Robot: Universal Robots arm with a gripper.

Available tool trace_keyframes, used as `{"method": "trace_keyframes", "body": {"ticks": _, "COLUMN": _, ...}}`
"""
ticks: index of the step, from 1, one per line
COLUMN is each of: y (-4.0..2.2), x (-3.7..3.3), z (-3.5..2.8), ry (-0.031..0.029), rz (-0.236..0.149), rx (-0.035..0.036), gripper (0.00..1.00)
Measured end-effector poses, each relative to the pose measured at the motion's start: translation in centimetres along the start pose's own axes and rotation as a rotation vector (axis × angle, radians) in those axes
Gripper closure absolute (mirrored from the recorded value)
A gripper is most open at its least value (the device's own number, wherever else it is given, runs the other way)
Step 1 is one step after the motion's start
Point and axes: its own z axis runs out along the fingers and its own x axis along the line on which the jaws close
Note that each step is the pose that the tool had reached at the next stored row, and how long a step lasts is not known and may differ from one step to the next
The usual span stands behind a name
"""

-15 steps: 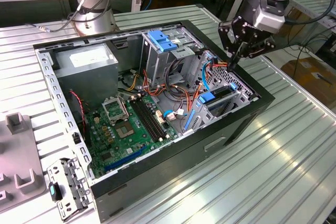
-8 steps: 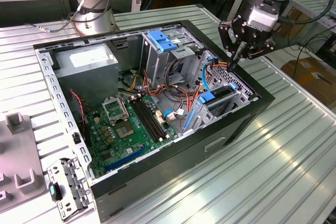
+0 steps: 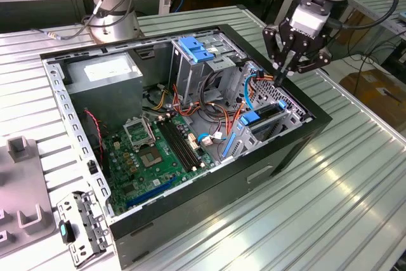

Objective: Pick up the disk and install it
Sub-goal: 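Insert the first disk wire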

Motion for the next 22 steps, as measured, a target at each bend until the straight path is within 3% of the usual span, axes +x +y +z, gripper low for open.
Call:
{"method": "trace_keyframes", "body": {"ticks": 3, "y": 0.0, "x": 0.0, "z": 0.03, "ry": 0.0031, "rz": 0.059, "rx": -0.0016, "gripper": 0.83}}
{"method": "trace_keyframes", "body": {"ticks": 6, "y": 0.0, "x": 0.0, "z": 0.07, "ry": 0.0061, "rz": 0.142, "rx": -0.0032, "gripper": 0.83}}
{"method": "trace_keyframes", "body": {"ticks": 12, "y": 0.0, "x": -0.01, "z": 0.15, "ry": 0.0098, "rz": 0.241, "rx": -0.0052, "gripper": 0.83}}
{"method": "trace_keyframes", "body": {"ticks": 14, "y": 0.02, "x": -0.01, "z": 0.17, "ry": 0.0111, "rz": 0.268, "rx": -0.0057, "gripper": 0.83}}
{"method": "trace_keyframes", "body": {"ticks": 18, "y": 0.22, "x": -0.11, "z": 0.19, "ry": 0.0112, "rz": 0.271, "rx": -0.0058, "gripper": 0.83}}
{"method": "trace_keyframes", "body": {"ticks": 22, "y": 0.24, "x": -0.12, "z": 0.33, "ry": 0.0141, "rz": 0.353, "rx": -0.0074, "gripper": 0.83}}
